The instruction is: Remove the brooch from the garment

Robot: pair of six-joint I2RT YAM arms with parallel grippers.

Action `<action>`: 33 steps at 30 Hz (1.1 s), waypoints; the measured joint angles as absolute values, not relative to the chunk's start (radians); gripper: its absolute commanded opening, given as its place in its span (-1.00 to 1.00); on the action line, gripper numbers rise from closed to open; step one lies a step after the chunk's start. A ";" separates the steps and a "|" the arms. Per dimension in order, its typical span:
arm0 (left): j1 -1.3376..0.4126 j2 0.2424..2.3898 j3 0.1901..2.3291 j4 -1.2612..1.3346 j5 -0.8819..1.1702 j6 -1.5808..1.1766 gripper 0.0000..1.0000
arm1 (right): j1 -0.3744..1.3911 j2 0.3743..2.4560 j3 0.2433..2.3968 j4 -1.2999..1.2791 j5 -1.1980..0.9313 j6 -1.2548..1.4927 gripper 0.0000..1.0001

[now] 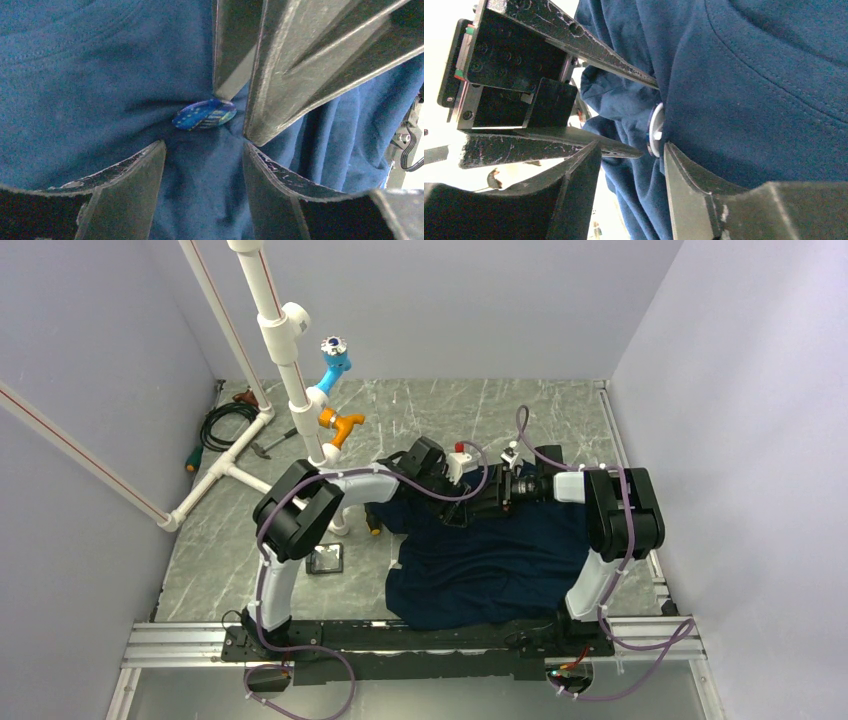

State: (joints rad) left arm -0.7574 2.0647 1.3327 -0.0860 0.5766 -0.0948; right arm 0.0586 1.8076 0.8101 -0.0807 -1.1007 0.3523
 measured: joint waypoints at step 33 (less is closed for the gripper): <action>-0.690 1.977 1.164 0.063 0.616 -0.302 0.29 | 0.138 1.767 0.693 0.347 -1.162 0.689 0.99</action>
